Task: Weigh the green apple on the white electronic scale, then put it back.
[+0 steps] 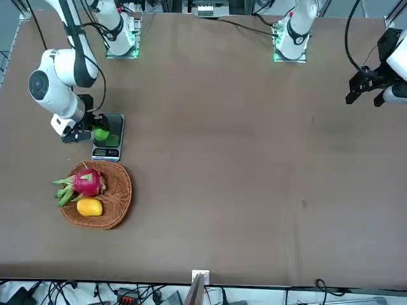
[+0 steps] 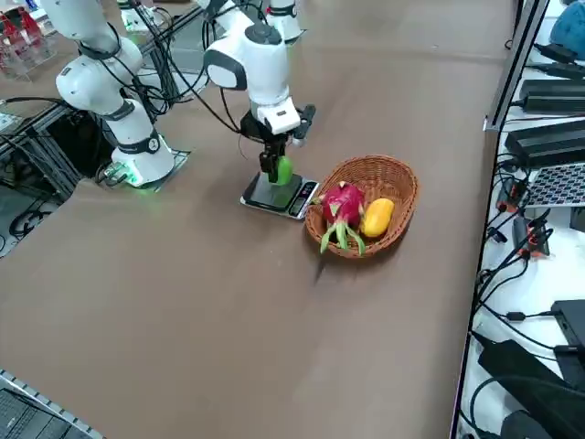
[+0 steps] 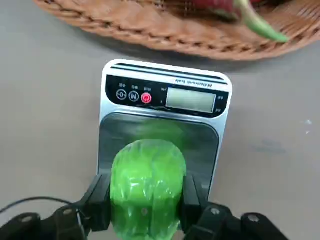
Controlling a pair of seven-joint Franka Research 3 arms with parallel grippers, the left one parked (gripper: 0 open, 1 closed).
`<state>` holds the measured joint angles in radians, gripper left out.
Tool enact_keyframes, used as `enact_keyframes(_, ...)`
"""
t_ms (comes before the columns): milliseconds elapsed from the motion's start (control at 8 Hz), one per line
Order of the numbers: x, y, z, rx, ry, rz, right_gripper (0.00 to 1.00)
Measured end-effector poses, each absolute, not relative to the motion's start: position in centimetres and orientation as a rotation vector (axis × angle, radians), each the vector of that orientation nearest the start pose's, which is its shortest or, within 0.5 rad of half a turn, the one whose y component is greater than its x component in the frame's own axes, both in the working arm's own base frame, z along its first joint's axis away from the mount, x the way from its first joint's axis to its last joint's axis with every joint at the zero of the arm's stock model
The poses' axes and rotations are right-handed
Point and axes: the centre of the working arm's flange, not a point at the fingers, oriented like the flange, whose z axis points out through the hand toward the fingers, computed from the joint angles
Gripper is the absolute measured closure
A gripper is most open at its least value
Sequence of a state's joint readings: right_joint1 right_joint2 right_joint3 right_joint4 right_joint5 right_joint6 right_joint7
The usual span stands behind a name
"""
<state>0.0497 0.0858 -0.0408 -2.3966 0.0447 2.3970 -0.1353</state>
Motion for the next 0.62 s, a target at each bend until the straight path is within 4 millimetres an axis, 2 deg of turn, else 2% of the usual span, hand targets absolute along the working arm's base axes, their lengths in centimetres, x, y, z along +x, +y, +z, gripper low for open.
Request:
enact_keyframes(375,47.3,0.4,24.5,-3.110,-0.168,0.106,0.32)
enact_keyframes(625,47.3,0.3,24.4,-3.111,-0.172,0.092,0.32)
